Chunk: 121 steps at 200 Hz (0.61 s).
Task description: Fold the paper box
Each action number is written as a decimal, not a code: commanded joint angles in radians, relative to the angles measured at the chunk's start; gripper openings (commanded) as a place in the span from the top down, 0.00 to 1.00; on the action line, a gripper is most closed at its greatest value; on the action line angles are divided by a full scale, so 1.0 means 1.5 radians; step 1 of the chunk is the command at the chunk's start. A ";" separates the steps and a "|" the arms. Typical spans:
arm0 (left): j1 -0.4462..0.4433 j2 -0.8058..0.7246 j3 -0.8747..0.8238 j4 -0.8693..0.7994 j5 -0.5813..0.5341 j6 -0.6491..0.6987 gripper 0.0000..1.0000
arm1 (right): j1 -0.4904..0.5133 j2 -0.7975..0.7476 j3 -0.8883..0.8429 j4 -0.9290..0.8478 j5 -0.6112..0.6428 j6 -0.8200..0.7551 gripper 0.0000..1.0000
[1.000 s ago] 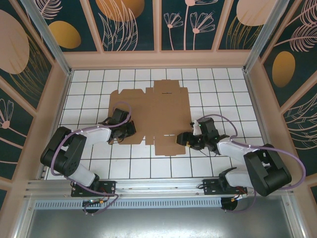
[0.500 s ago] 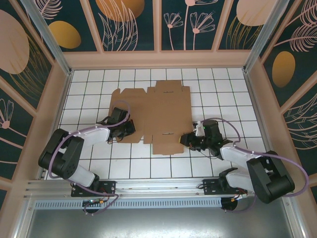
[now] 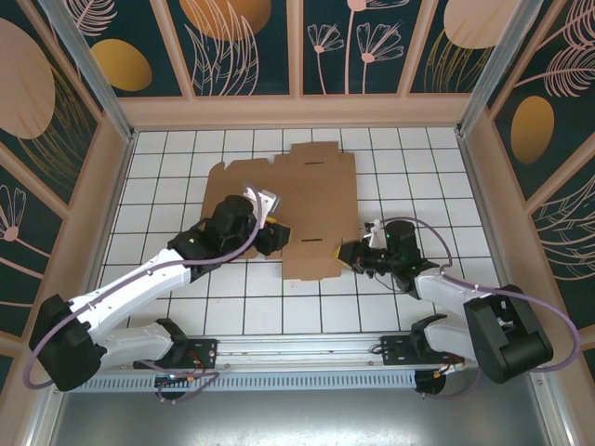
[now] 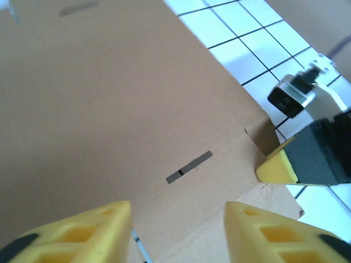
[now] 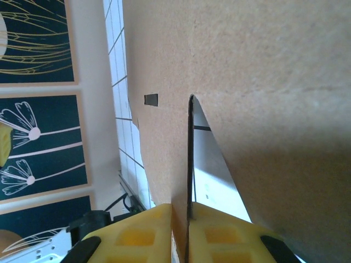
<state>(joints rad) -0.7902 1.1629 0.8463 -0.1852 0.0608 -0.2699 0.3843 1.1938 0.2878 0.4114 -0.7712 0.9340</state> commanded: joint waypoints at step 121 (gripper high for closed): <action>-0.313 0.121 -0.113 0.196 -0.472 0.488 0.25 | -0.027 0.053 0.022 0.179 -0.059 0.161 0.86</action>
<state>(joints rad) -1.2369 1.3067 0.7231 -0.0597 -0.4885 0.3256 0.3531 1.2663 0.3206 0.5770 -0.8307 1.1191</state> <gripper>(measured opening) 0.751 0.137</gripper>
